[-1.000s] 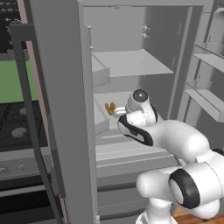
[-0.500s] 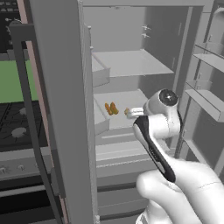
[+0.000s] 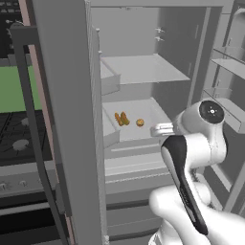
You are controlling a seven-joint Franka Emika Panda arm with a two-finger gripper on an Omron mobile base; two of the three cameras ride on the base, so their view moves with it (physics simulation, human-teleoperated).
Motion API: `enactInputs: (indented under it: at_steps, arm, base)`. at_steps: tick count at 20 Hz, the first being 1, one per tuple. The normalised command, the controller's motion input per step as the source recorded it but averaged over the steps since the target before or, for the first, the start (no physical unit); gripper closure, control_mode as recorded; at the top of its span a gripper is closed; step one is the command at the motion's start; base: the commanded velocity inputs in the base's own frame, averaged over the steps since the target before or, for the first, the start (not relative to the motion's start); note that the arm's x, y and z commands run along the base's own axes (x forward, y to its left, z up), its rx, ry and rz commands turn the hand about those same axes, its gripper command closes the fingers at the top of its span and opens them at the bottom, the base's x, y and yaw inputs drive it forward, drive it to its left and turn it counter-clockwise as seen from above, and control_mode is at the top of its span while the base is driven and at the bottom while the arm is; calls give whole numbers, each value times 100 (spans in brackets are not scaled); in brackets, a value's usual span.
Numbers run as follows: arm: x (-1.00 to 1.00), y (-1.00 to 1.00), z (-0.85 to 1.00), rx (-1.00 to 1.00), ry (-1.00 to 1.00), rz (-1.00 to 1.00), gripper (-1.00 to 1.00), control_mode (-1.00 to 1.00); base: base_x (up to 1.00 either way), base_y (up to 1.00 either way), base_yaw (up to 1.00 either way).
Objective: Move the cookie dough ball and hotdog bun from the top shelf to the second highest shelf to make space. Then, place the pitcher from the counter on the cleared top shelf.
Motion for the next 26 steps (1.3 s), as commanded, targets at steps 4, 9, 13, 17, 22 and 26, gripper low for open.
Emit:
enactInputs:
  at_steps: [4,9,13,17,22,26]
  arm:
    - [-30,-7,24,0,0,0,-100,-100]
    - [-1,0,4,0,0,0,-100,-100]
    - [0,0,0,0,0,0,-100,-100]
    - [0,0,0,0,1,0,-100,-100]
    - [0,0,0,0,1,0,-100,100]
    - [0,0,0,0,0,0,-100,100]
  base:
    - [0,0,0]
    - [0,0,0]
    - [0,0,0]
    - [0,0,0]
    - [-36,2,5]
    - [-87,4,25]
